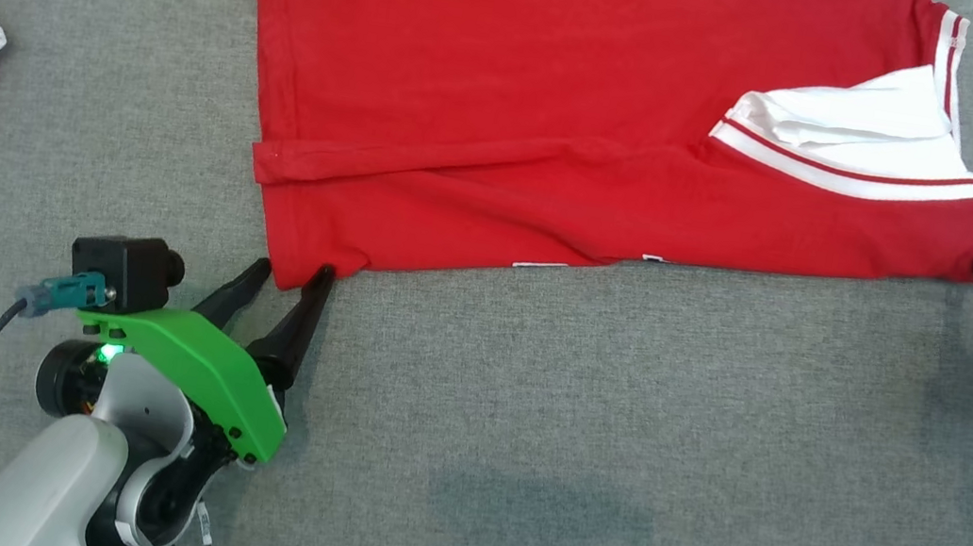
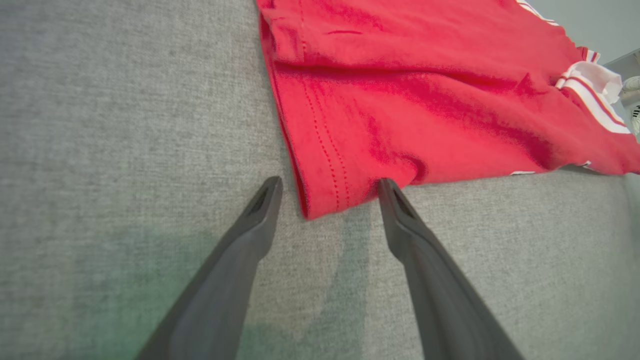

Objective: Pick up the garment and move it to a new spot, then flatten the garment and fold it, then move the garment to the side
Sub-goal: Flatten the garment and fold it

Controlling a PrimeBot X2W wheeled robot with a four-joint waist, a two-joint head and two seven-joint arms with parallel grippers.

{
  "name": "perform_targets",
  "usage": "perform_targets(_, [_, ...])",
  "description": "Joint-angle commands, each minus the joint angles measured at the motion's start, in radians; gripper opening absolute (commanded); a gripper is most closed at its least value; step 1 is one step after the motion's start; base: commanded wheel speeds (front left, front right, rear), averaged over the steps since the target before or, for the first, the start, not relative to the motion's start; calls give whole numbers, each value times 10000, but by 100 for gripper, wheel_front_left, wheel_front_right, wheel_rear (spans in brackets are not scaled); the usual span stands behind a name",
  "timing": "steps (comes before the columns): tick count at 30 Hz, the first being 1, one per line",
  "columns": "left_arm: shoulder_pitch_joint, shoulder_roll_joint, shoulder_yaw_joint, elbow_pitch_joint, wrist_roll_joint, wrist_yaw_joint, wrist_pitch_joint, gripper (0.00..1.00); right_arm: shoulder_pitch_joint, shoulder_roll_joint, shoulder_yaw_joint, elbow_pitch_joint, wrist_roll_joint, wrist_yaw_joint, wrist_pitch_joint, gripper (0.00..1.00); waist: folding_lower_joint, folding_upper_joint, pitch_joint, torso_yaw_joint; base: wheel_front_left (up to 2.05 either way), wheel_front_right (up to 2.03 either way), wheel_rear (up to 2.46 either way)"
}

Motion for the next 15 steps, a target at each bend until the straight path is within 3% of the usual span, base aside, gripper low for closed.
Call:
perform_targets(1, [-228,81,-34,148,-1,-24,149,100,-179,157,-9,36,-120,-1,118,100,0,0,273,58,0,0,0])
perform_targets(6, [-704,-1,-247,465,114,-119,469,100,-782,509,315,465,-358,-1,385,100,0,0,724,164,0,0,0])
perform_targets(7, [-779,-42,-292,540,124,-177,500,43,-869,574,469,570,-254,-1,508,100,0,0,775,183,0,0,0])
perform_targets(8, [-835,-123,-317,638,57,-239,476,4,-935,590,619,695,-162,2,628,37,0,0,793,208,0,0,0])
perform_targets(9, [-886,-115,-455,730,-2,-390,632,0,-980,589,721,782,-66,1,694,0,0,0,781,232,0,0,0])
perform_targets(13, [-746,-69,-626,797,-376,-971,888,0,-879,339,813,813,592,-1,812,0,0,0,436,229,0,0,0])
perform_targets(15, [-584,228,-559,614,-646,-1249,1065,0,-650,57,715,673,1001,-9,946,0,0,0,156,202,0,0,0])
